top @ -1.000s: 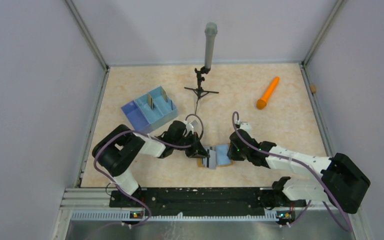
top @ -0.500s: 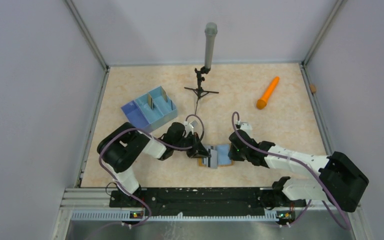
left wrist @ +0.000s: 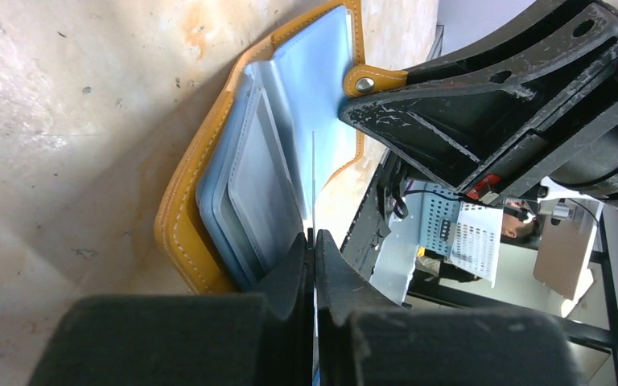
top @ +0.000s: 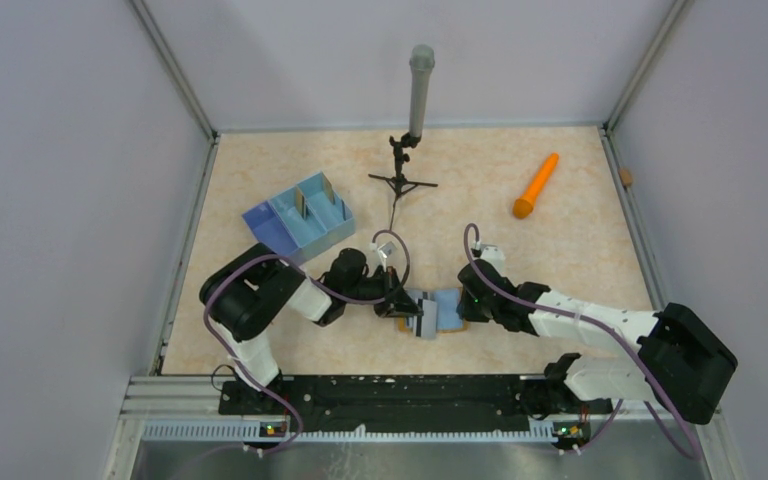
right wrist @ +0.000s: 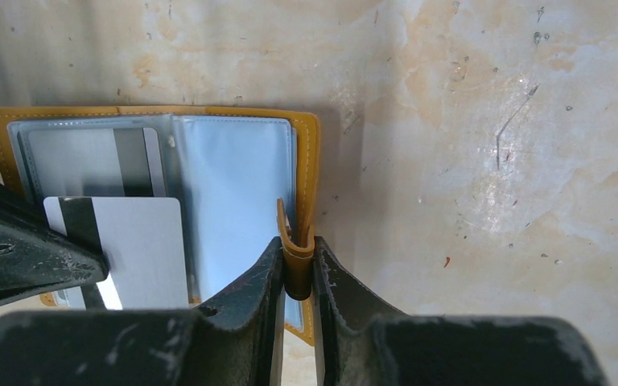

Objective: Put the credit cards into the card holder
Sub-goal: Insert the credit card into the card holder.

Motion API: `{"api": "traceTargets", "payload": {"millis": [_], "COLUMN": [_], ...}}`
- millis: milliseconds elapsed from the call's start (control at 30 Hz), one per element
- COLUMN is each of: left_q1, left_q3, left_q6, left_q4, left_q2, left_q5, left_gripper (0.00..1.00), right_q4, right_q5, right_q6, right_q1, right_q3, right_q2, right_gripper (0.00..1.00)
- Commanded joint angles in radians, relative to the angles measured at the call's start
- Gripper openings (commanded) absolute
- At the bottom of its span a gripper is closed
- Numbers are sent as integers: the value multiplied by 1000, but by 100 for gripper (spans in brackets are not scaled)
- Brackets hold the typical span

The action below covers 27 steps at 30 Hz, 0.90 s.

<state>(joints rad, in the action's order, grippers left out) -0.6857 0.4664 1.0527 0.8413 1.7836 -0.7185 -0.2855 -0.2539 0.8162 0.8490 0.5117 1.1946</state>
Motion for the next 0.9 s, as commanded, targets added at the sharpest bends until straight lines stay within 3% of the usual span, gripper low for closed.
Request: {"api": "traceTargets", "payload": {"millis": [0, 200, 867], "left_q1": [2, 1, 2], "left_q3": [1, 25, 75], "left_q6": [-28, -41, -36], "left_q4": [47, -70, -118], "left_q2": [27, 42, 73], "left_q5": [-12, 18, 35], "left_gripper": [0, 0, 0], "right_q4": [-30, -37, -37], "right_q5": [-35, -42, -46], "right_q6": [5, 8, 10], "right_q1": [13, 12, 13], "right_q3": [22, 24, 21], "right_q2": [15, 14, 15], "right_gripper": [14, 14, 13]}}
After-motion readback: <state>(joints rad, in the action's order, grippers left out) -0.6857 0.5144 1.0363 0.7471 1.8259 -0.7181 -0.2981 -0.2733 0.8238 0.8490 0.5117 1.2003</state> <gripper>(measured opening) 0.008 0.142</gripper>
